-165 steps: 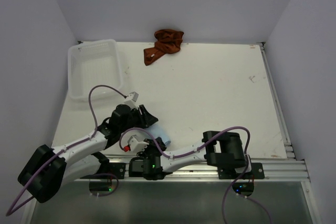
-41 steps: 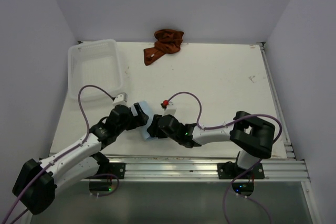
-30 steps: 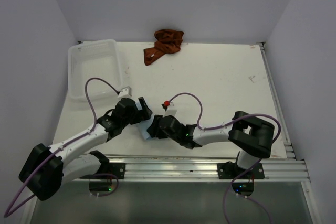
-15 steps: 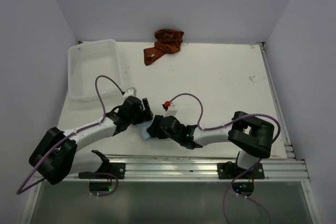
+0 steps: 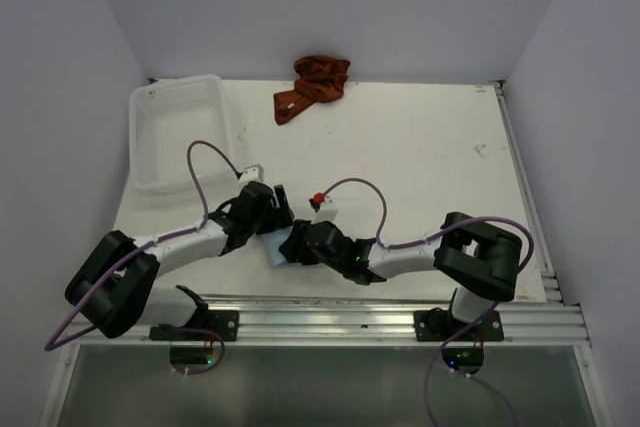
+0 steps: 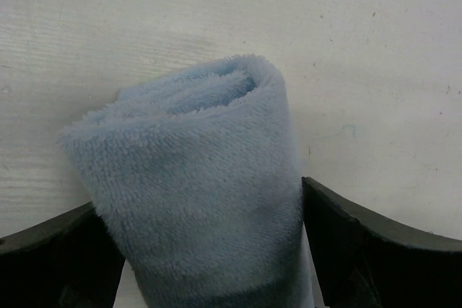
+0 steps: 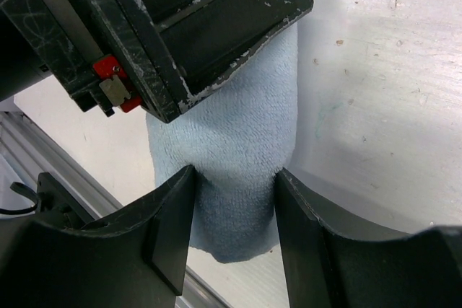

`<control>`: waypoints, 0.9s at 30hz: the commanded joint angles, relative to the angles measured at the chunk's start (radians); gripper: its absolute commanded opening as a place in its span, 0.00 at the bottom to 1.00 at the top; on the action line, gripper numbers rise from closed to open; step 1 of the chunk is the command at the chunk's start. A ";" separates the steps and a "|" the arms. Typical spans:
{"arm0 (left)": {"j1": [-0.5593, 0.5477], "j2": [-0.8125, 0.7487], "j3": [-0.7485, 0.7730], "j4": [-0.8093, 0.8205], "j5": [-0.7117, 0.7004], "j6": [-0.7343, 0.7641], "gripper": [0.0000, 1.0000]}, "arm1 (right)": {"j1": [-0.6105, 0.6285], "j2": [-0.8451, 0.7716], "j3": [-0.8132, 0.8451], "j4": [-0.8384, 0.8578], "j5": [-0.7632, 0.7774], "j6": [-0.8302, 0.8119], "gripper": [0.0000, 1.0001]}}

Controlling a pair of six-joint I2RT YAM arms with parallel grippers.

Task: Roll the towels
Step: Roll the towel

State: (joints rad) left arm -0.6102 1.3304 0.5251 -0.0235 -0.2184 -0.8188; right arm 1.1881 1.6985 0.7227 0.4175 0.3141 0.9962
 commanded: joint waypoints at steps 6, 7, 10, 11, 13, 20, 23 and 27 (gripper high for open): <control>-0.003 0.079 -0.019 0.053 -0.022 0.013 0.83 | 0.001 0.013 0.007 0.035 -0.013 0.005 0.52; -0.002 0.082 -0.019 0.051 -0.025 0.015 0.75 | 0.001 0.012 0.007 0.033 -0.012 0.004 0.52; -0.003 0.090 -0.016 0.051 -0.032 0.018 0.62 | 0.001 0.007 0.011 0.030 -0.018 -0.008 0.53; -0.003 0.093 -0.017 0.051 -0.033 0.020 0.61 | 0.001 0.006 0.015 0.024 -0.020 -0.011 0.53; -0.003 0.099 -0.016 0.050 -0.032 0.021 0.57 | 0.001 0.004 0.017 0.023 -0.023 -0.016 0.54; -0.002 0.107 -0.001 0.042 -0.030 0.036 0.52 | 0.001 -0.037 0.015 -0.017 -0.009 -0.045 0.61; -0.003 0.104 0.018 0.033 -0.029 0.052 0.52 | 0.001 -0.086 0.000 -0.046 0.005 -0.070 0.64; -0.002 0.101 0.049 -0.008 -0.036 0.075 0.51 | 0.001 -0.167 -0.034 -0.081 0.016 -0.093 0.67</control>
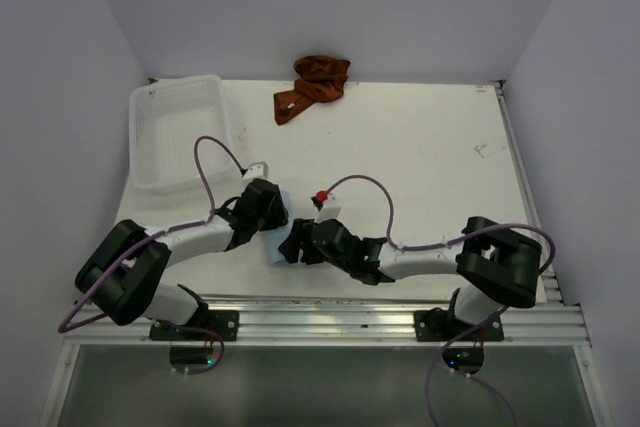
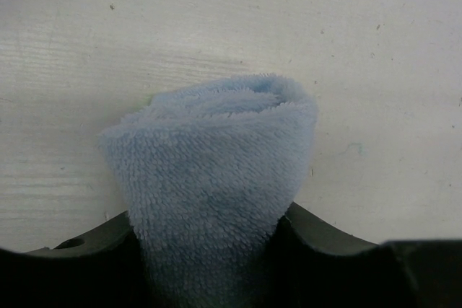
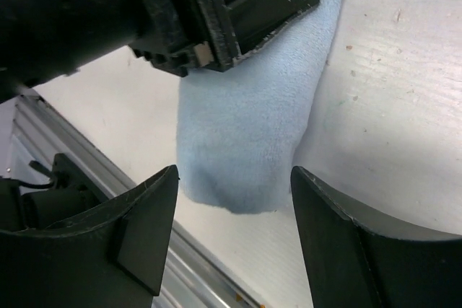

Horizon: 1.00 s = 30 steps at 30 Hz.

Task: Roll the towels
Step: Roll the towel

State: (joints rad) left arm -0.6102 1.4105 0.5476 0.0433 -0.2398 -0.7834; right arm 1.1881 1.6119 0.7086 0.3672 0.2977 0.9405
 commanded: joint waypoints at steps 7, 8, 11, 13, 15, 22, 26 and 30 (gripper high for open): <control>0.012 0.016 0.064 -0.100 -0.018 0.064 0.51 | 0.001 -0.256 -0.095 -0.088 0.020 -0.054 0.71; 0.013 0.016 0.069 -0.103 -0.018 0.068 0.51 | 0.001 -0.273 -0.116 -0.100 0.030 -0.052 0.72; 0.021 0.008 0.086 -0.121 -0.016 0.078 0.51 | 0.001 -0.339 -0.155 -0.128 0.053 -0.049 0.72; 0.024 -0.002 0.098 -0.135 -0.013 0.082 0.51 | 0.001 -0.369 -0.172 -0.146 0.070 -0.049 0.72; 0.027 -0.013 0.110 -0.152 -0.015 0.090 0.51 | 0.001 -0.380 -0.178 -0.155 0.083 -0.051 0.72; 0.036 -0.045 0.189 -0.217 -0.026 0.116 0.51 | 0.001 -0.380 -0.182 -0.152 0.086 -0.046 0.72; 0.038 -0.054 0.213 -0.240 -0.033 0.122 0.51 | -0.001 -0.380 -0.182 -0.155 0.090 -0.048 0.72; 0.046 -0.056 0.239 -0.264 -0.039 0.131 0.51 | -0.002 -0.385 -0.190 -0.159 0.095 -0.046 0.72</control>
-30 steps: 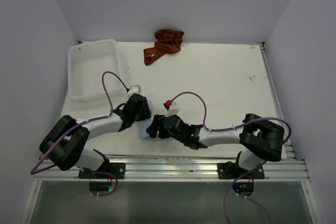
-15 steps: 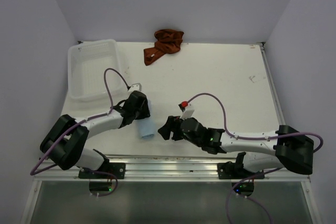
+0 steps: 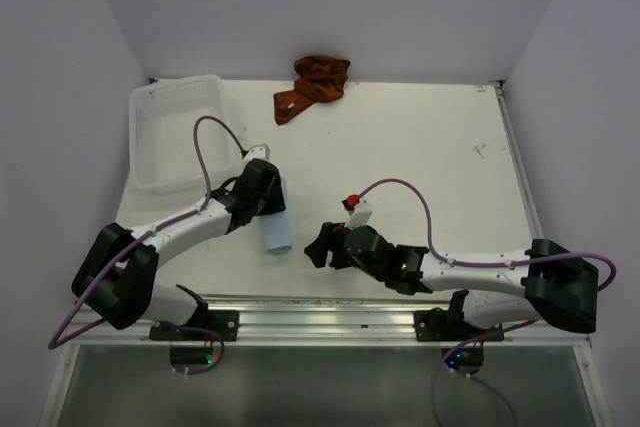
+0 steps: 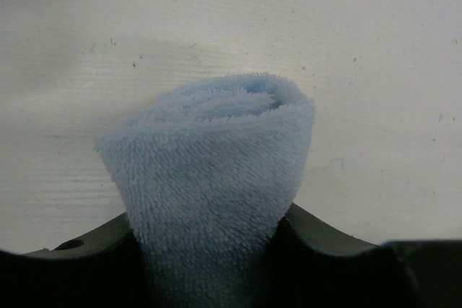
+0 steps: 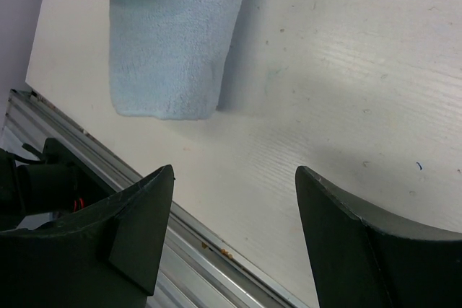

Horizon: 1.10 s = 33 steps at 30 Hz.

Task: Roll the towels
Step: Roll the towel

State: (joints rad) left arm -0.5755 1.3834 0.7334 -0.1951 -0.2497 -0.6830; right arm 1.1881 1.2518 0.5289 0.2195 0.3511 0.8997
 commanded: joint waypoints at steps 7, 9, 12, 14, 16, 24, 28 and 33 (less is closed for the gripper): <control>0.034 -0.026 0.078 -0.029 0.001 0.045 0.52 | -0.008 -0.022 -0.018 -0.005 0.048 -0.007 0.72; 0.037 -0.018 0.070 -0.014 0.016 0.037 0.52 | -0.015 -0.002 -0.021 0.014 0.042 -0.001 0.73; 0.037 -0.001 0.041 0.017 0.047 0.030 0.52 | -0.027 0.020 -0.026 0.056 0.023 0.011 0.68; 0.039 0.012 0.015 0.057 0.073 0.023 0.54 | -0.033 0.041 -0.024 0.075 0.005 0.016 0.66; 0.039 0.031 -0.012 0.086 0.095 0.014 0.55 | -0.041 0.058 -0.017 0.084 -0.012 0.019 0.66; 0.039 0.100 -0.023 0.178 0.159 -0.003 0.57 | -0.068 0.095 0.006 0.121 -0.049 0.011 0.66; 0.039 0.108 -0.022 0.217 0.182 -0.003 0.59 | -0.117 0.153 0.008 0.219 -0.129 0.039 0.67; 0.039 0.077 -0.035 0.235 0.191 -0.006 0.63 | -0.120 0.262 0.049 0.377 -0.230 0.021 0.71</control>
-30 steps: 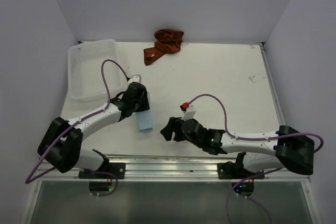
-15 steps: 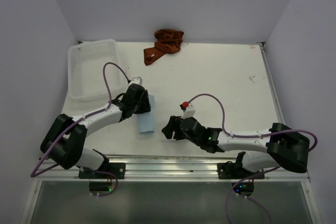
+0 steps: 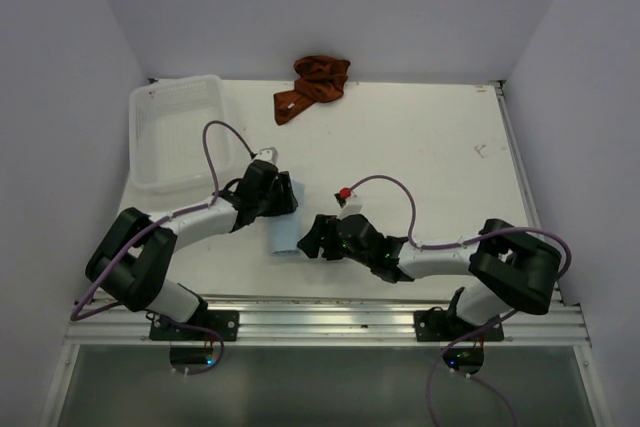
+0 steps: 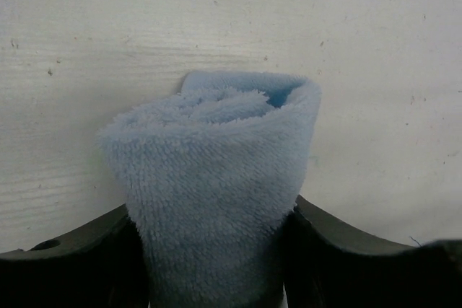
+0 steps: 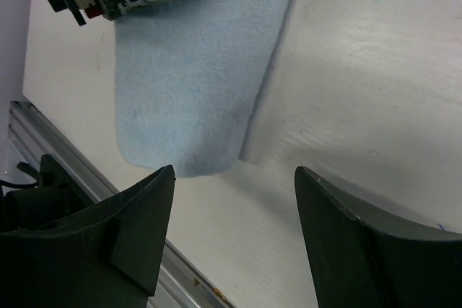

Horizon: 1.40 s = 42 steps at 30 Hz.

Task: Roll the towels
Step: Roll the towel

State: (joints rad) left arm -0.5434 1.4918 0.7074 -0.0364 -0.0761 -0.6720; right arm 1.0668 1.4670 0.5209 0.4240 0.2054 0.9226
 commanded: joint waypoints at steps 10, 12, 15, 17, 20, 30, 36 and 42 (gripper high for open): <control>0.016 -0.021 -0.049 0.144 0.070 -0.081 0.63 | 0.004 0.164 0.106 0.245 -0.087 -0.005 0.75; 0.016 -0.016 -0.052 0.150 0.093 -0.090 0.63 | 0.004 0.193 0.128 0.211 -0.078 -0.004 0.74; 0.016 -0.021 -0.059 0.151 0.090 -0.100 0.62 | 0.004 0.217 0.142 0.194 -0.070 0.002 0.73; 0.017 -0.028 -0.065 0.153 0.082 -0.106 0.62 | 0.004 0.233 0.148 0.191 -0.069 0.005 0.70; 0.017 -0.041 -0.074 0.155 0.081 -0.116 0.61 | 0.007 0.231 0.166 0.158 -0.063 -0.013 0.62; 0.017 -0.059 -0.020 0.078 0.010 -0.077 0.63 | 0.025 0.170 0.294 -0.134 0.002 -0.126 0.05; 0.017 -0.076 0.058 -0.060 -0.060 -0.011 0.76 | 0.041 0.165 0.358 -0.310 0.041 -0.166 0.00; 0.017 -0.096 0.113 -0.125 -0.074 0.020 0.96 | 0.073 0.176 0.404 -0.409 0.100 -0.215 0.00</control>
State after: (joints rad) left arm -0.5304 1.4296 0.7647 -0.1120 -0.1173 -0.6899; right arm 1.1206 1.6665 0.8688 0.1150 0.2420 0.7578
